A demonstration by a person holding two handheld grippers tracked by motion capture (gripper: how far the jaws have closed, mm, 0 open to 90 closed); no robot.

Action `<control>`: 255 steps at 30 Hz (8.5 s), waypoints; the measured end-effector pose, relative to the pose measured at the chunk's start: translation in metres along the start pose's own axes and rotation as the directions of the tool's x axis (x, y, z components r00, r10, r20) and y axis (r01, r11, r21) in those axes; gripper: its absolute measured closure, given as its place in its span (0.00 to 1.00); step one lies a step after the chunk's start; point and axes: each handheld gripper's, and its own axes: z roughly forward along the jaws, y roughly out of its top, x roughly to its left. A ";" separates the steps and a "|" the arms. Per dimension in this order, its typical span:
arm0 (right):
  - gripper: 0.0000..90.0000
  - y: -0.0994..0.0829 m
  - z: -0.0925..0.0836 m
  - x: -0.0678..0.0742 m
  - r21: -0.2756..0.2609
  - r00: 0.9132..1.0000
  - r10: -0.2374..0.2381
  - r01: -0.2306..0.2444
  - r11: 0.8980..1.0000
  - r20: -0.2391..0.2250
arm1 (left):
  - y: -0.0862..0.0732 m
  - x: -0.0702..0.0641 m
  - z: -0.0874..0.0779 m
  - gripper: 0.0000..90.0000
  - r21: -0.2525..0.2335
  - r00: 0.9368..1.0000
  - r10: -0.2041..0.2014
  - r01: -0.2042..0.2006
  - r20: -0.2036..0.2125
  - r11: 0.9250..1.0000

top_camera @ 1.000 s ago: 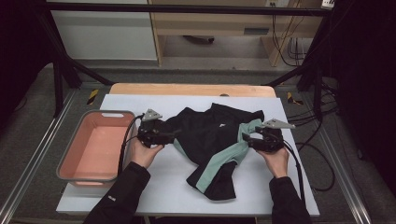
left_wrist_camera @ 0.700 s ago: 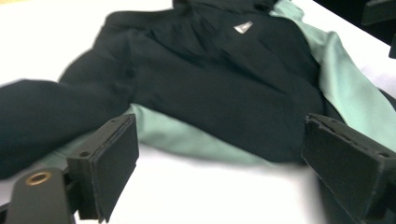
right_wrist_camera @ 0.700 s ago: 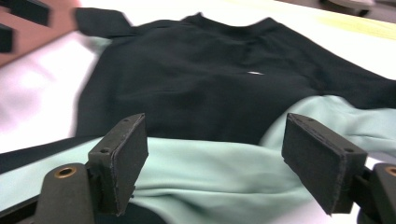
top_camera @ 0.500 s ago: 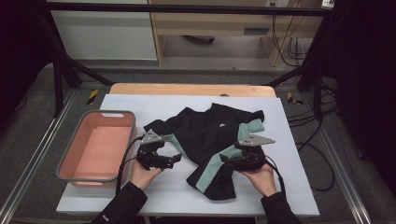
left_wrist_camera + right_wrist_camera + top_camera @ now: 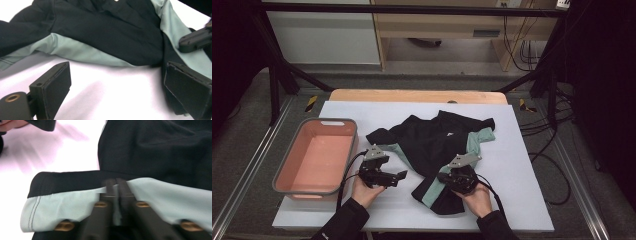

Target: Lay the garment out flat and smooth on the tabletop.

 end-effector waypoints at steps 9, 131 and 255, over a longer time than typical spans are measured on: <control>1.00 -0.011 -0.042 -0.017 -0.051 0.998 0.040 -0.037 0.998 0.048 | -0.001 0.000 0.000 0.08 -0.007 1.000 -0.002 0.002 0.007 1.000; 0.97 -0.038 -0.037 -0.091 0.033 0.935 0.198 -0.217 0.976 0.294 | 0.008 -0.019 0.019 0.98 0.198 0.996 0.067 -0.076 0.053 0.977; 0.98 -0.085 -0.079 -0.057 -0.012 0.946 0.211 -0.214 0.977 0.246 | -0.011 -0.033 0.014 0.97 0.154 0.998 0.037 -0.030 -0.042 0.988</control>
